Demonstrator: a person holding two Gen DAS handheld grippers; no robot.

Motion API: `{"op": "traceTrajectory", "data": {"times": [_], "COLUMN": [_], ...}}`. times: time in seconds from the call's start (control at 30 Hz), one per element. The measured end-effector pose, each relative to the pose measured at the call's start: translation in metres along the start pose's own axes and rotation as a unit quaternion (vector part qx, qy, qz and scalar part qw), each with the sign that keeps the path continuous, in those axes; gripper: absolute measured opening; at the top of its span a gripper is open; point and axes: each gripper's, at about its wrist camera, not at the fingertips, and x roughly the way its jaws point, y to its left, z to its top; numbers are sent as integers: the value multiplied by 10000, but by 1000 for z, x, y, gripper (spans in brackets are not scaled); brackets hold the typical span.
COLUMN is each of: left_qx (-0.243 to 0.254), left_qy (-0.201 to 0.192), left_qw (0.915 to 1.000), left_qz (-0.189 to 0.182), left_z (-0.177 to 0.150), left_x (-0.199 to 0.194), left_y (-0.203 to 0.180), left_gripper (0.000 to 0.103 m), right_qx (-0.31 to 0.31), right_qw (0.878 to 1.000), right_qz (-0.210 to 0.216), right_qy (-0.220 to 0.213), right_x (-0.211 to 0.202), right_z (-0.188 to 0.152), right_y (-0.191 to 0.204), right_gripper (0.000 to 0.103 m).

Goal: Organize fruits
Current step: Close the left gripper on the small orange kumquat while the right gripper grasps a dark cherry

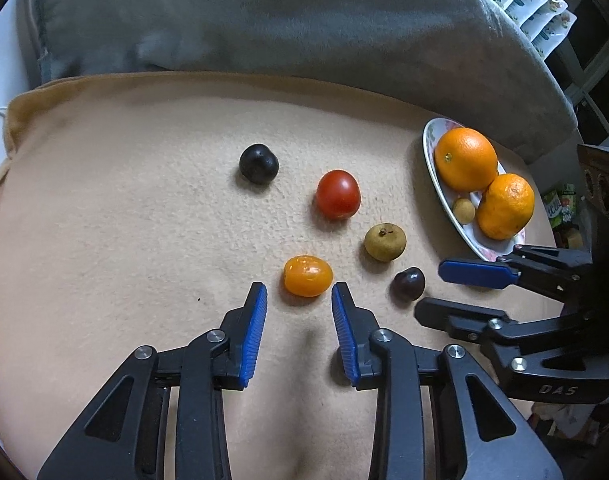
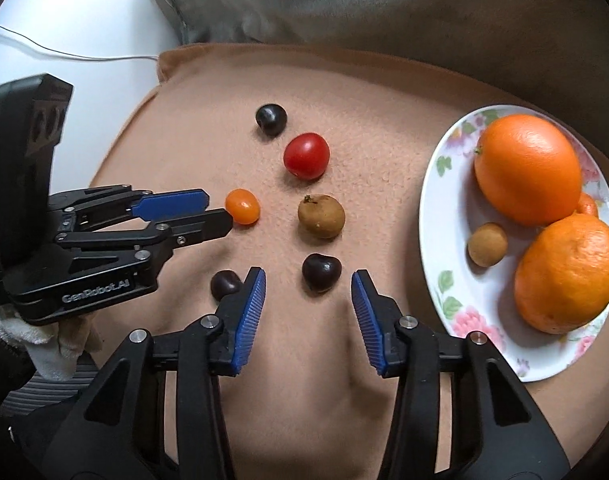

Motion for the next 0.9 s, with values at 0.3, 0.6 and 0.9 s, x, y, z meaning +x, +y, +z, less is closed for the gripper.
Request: {"op": "traceTrajectory", "data": {"times": [0.3, 0.6, 0.9], "left_qx": [22, 35, 148], "left_qy": [37, 87, 94], "left_qw": [10000, 9997, 9996], "left_qz": [-80, -216, -215], "left_z": [0, 1, 6], "left_x": [5, 7, 14], "left_y": [4, 8, -3], "left_gripper": [29, 29, 22], "right_qx": [-6, -59, -54], "right_qw": [9997, 9996, 9996], "right_qz": [-195, -204, -185], "right_qy": [136, 211, 213], "right_x": [17, 27, 33], "right_z": [7, 12, 16], "right_y": [3, 6, 7], "right_gripper": [43, 33, 25]}}
